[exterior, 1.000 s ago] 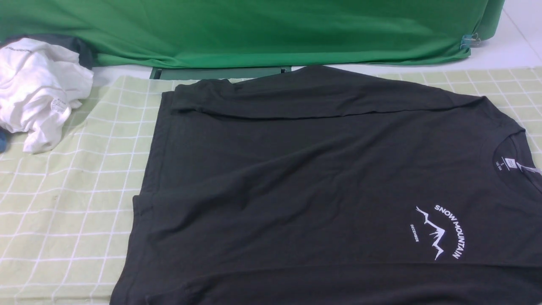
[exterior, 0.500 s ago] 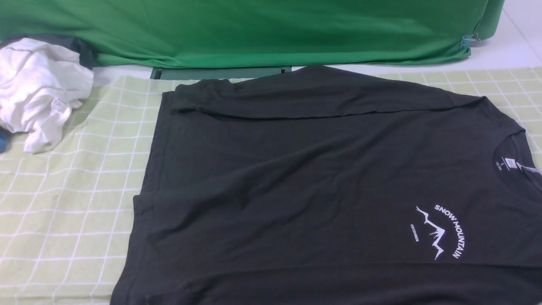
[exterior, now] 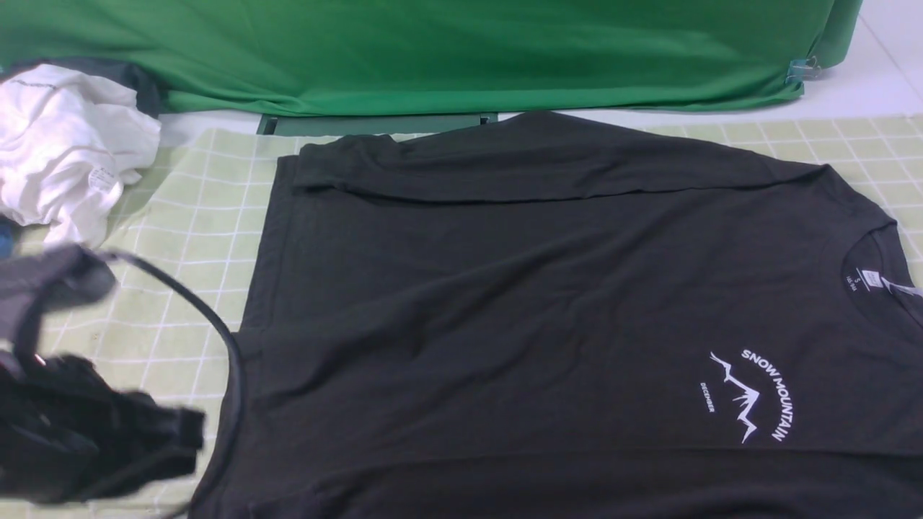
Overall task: Fold a long-sleeved shirt over a green coffee tablecloth.
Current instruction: 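Grasp the left edge of the dark T-shirt lying flat on the table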
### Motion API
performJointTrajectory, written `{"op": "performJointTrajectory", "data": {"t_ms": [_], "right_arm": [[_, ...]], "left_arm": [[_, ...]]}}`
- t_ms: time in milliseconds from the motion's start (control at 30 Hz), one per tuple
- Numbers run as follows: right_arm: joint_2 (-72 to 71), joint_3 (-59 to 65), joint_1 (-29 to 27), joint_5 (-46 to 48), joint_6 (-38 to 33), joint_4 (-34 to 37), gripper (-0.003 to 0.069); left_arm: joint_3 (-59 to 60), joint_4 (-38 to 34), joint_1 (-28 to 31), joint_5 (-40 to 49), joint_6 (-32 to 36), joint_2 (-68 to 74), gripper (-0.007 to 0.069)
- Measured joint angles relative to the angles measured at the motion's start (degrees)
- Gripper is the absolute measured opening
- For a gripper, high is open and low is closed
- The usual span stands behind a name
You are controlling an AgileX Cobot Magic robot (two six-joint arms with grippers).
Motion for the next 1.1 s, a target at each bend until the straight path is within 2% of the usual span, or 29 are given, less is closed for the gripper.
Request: {"op": "performJointTrajectory", "data": {"t_ms": [67,100,167,233,400,500,633,667,700,767,867,933,1033,1100], "right_arm": [[3.8,-4.2,2.7,4.8,-3.0,-0.4,0.0007],[8.9,-10.5,6.4,12.1,-6.4,-0.7,0.0005],[12.2,-13.1,8.9,15.3,-8.2,-0.9,0.0005],[18.0,-17.4,13.7,21.0,-10.5,-0.9,0.0005],[25.1,-18.7,21.2,23.8,-11.5,-0.9,0.0008],[28.0,-18.5,25.1,24.2,-10.7,-0.9,0.0008],[30.7,-17.9,28.8,24.5,-10.3,-0.9,0.0008],[30.7,-17.9,28.8,24.5,-10.2,-0.9,0.0008],[31.3,-17.9,29.7,24.4,-10.1,-0.9,0.0009],[31.6,-17.9,30.4,24.4,-10.1,-0.9,0.0008],[31.7,-17.9,30.7,24.2,-10.0,-0.9,0.0008],[31.7,-17.9,30.7,24.2,-9.9,-0.9,0.0008],[31.7,-17.9,30.7,24.2,-9.9,-0.9,0.0008],[31.7,-17.9,30.7,24.1,-9.9,-0.9,0.0009]], "left_arm": [[2.0,1.7,-3.4,-1.0,-3.0,0.6,0.0002],[3.8,3.8,-7.9,-1.5,-7.7,2.0,0.0002],[4.9,6.4,-10.7,-1.6,-11.4,3.3,0.0002],[5.7,11.2,-15.5,-1.7,-16.6,6.7,0.0002],[5.7,14.7,-18.6,-7.5,-19.1,13.1,0.0034],[5.7,15.7,-18.7,-11.6,-18.4,16.4,0.0099],[5.7,17.4,-18.7,-16.1,-18.2,20.7,0.0254],[5.7,17.5,-18.7,-16.1,-18.2,20.7,0.0262],[5.7,18.0,-18.7,-17.3,-18.2,22.1,0.0324],[5.9,18.7,-18.7,-19.3,-18.2,23.5,0.0384],[6.0,18.2,-18.7,-22.0,-18.0,24.7,0.0437],[6.0,18.0,-18.7,-22.4,-17.8,24.8,0.044],[6.0,16.8,-18.7,-22.9,-16.2,24.8,0.0402],[6.0,15.8,-18.7,-22.9,-14.7,24.8,0.0316]]}}
